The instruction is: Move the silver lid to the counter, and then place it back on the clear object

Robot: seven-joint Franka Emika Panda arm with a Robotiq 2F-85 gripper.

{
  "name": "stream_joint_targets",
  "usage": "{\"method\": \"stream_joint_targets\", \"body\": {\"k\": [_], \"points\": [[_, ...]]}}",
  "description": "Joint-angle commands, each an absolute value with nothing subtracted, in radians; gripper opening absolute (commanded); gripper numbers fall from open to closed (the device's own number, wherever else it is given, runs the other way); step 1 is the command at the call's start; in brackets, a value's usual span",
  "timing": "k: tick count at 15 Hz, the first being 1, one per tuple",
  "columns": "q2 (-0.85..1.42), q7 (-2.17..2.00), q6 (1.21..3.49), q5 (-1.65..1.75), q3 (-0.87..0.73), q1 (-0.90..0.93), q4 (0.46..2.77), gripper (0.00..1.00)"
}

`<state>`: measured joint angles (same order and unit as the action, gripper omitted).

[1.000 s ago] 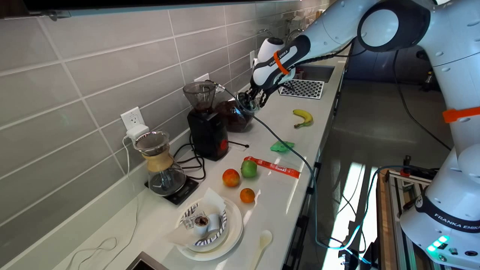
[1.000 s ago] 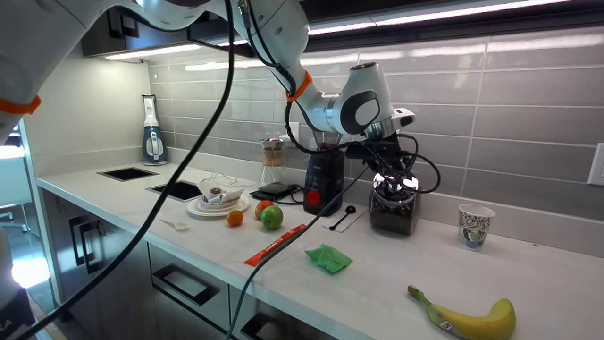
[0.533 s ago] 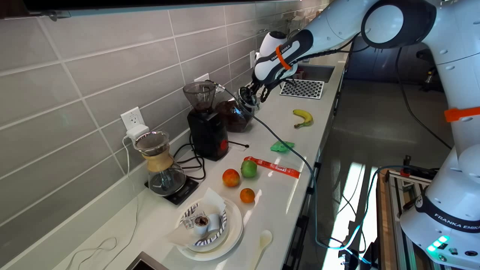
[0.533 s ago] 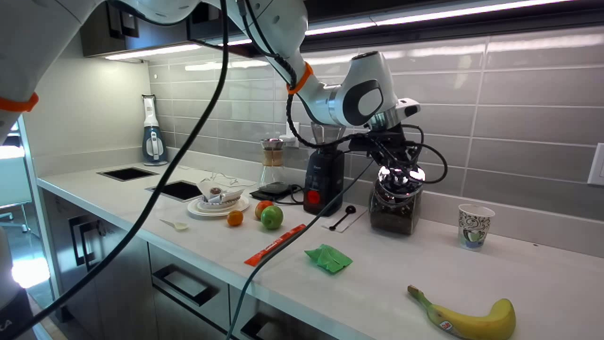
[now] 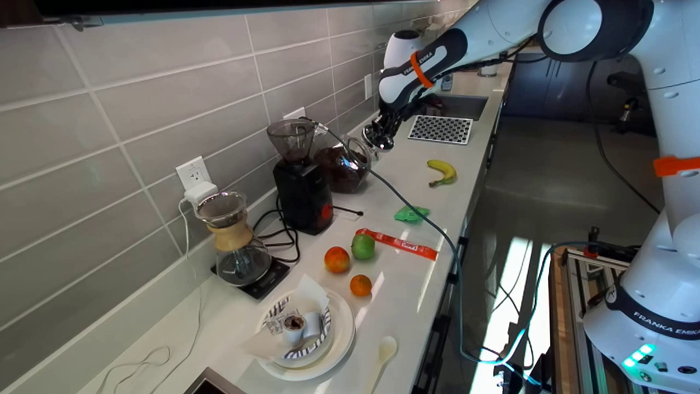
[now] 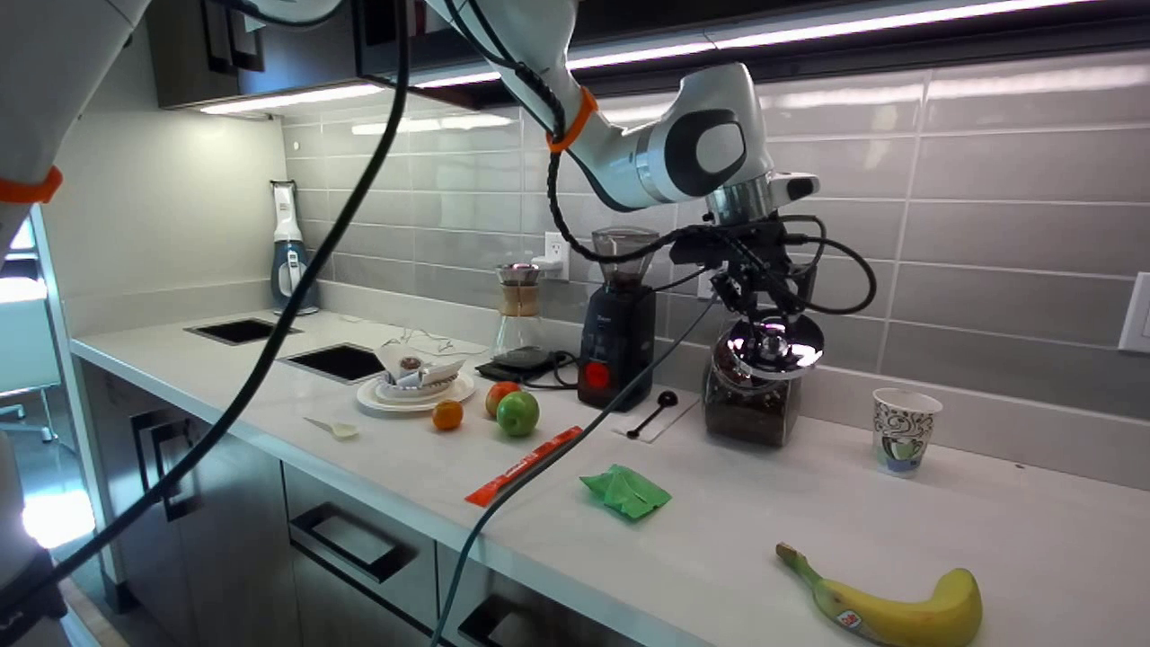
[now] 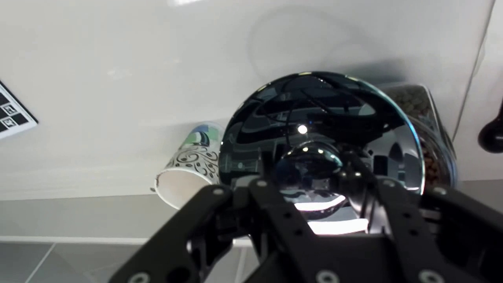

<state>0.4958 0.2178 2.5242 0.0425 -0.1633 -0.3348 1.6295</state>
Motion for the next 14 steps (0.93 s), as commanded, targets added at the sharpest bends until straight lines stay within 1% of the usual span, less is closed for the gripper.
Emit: {"method": "stream_joint_targets", "body": {"k": [1,5,9,14], "points": [[0.455,0.159,2.375,0.122,-0.223,-0.295,1.645,0.20],[0.461,0.134,2.251,0.181,-0.239,-0.281,1.641,0.20],[0.494,0.132,2.174,0.174,-0.223,-0.285,1.639,0.20],[0.567,0.101,2.177,0.168,-0.220,-0.284,1.634,0.20]]}}
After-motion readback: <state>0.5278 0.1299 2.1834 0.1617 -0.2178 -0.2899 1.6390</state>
